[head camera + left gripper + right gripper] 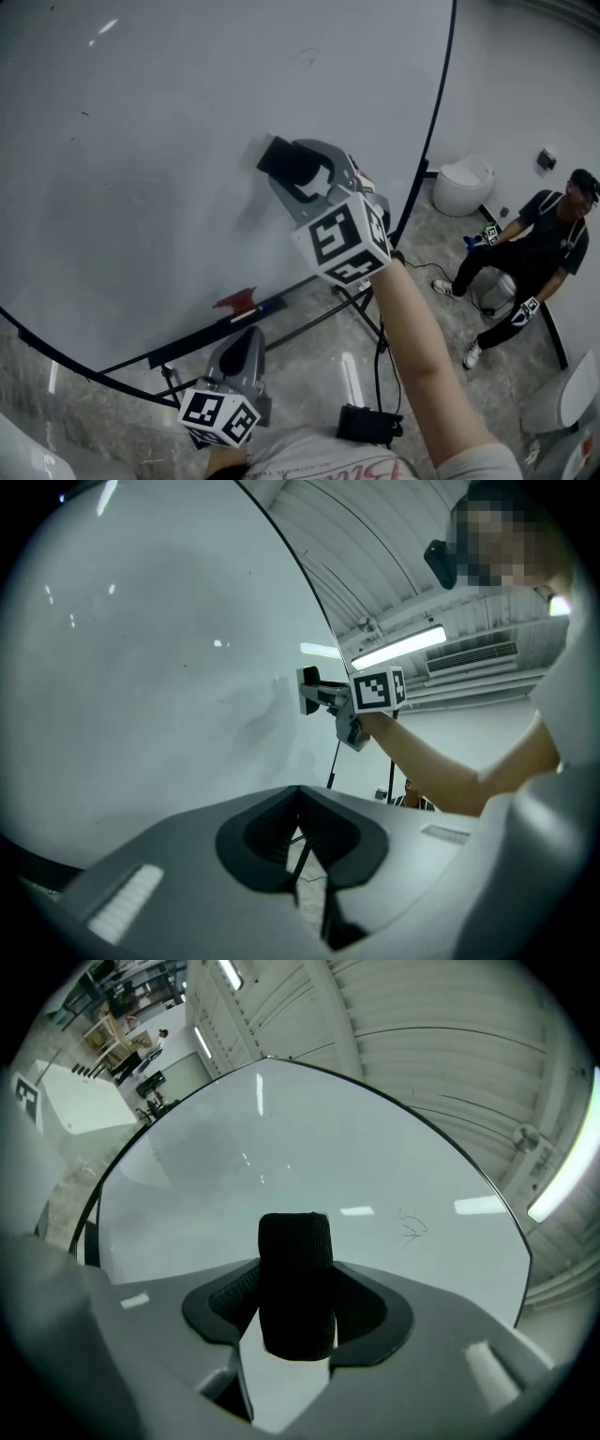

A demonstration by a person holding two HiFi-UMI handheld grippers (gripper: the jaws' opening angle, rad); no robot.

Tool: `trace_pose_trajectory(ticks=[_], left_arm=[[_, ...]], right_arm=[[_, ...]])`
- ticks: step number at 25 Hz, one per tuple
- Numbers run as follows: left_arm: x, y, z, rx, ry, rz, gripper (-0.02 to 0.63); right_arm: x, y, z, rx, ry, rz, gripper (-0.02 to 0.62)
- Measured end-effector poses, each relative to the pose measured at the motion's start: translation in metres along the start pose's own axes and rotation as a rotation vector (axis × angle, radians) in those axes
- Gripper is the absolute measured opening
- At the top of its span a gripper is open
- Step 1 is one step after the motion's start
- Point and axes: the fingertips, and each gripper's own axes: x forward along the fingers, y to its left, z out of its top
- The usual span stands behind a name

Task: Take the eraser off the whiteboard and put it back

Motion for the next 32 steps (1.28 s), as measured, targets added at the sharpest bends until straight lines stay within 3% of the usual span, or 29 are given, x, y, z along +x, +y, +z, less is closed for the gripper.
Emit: trace_pose_trajectory(ticks=[10, 17, 20, 26, 32], left_arm=[[-0.005, -0.012, 0.0, 0.008, -0.002, -0.016, 0.0], [-0.015, -0.016, 0.001, 0.005, -0.012, -0.017, 0.0], [-0.019, -0.016, 0.006, 0.006, -0.025, -0.016, 0.0], [-0.022, -0.019, 0.009, 0.021, -0.031, -0.03, 0.0], [-0.021, -0.022, 0.011, 0.038, -0.032, -0.044, 0.0]], right_arm=[[-0.084, 0.023, -0.011, 0.483, -0.136, 0.006, 0.224], [-0.13, 0.07, -0.04, 0.583, -0.083, 0.0, 0.224], [-0.147, 0.089, -0.062, 0.685, -0.026, -0.02, 0.224], [-0.172, 0.113, -0.086, 0.875, -0.029, -0.07, 0.225], [-0.181, 0.146, -0.095, 0.881, 0.013, -0.049, 0.227]])
